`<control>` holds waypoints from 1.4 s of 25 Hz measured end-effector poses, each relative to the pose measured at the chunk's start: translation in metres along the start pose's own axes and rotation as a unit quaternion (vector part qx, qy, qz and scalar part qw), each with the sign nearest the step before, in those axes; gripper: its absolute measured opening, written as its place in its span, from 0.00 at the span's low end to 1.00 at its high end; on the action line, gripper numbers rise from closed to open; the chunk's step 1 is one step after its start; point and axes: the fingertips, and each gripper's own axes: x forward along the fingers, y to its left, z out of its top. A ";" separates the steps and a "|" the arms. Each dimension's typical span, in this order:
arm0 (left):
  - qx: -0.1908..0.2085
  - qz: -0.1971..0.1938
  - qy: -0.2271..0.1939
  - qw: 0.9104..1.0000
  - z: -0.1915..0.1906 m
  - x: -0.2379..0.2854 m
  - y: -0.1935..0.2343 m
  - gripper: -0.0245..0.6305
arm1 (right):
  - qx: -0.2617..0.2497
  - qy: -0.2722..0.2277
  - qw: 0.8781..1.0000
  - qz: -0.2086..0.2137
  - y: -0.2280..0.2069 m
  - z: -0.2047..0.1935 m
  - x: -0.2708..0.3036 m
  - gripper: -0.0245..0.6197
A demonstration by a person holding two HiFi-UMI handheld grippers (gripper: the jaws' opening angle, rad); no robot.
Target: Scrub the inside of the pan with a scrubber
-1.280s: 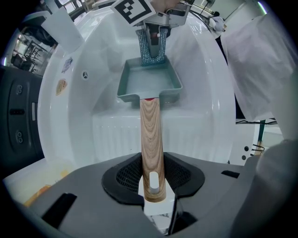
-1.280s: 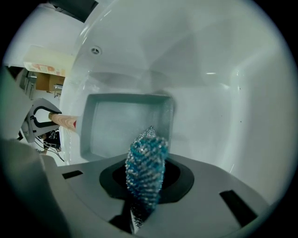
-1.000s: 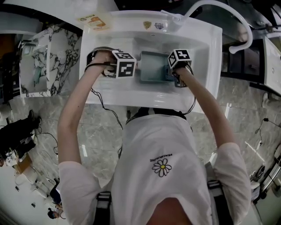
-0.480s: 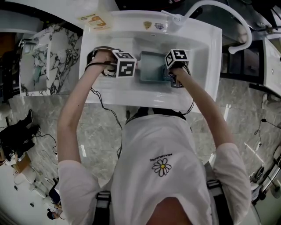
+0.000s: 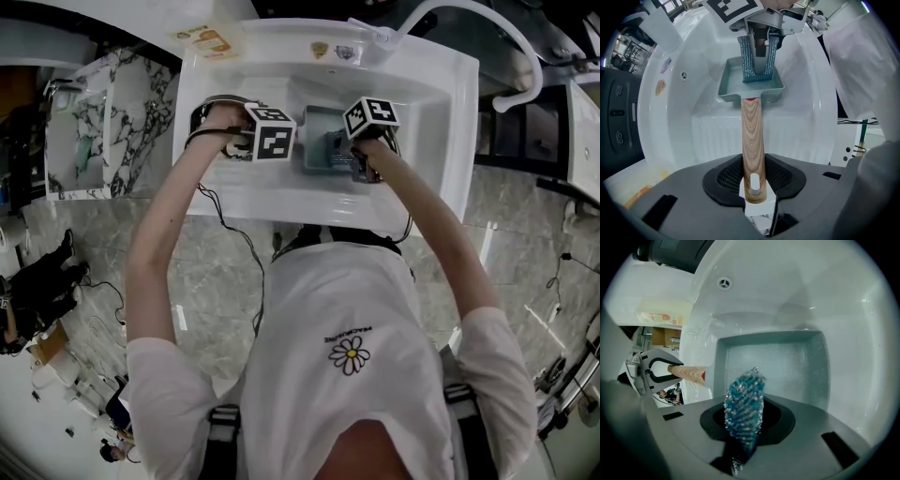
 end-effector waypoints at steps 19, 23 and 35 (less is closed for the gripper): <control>-0.002 -0.004 0.000 1.000 0.003 0.002 -0.003 0.24 | -0.024 0.000 0.998 0.066 0.056 -0.002 0.008 0.13; -0.001 -0.003 0.001 1.000 0.002 0.003 -0.002 0.24 | -0.029 -0.007 0.998 0.056 0.053 0.000 0.005 0.13; -0.001 0.001 -0.005 1.000 0.006 0.008 0.001 0.24 | -0.144 -0.225 0.963 -0.027 0.043 0.024 -0.108 0.13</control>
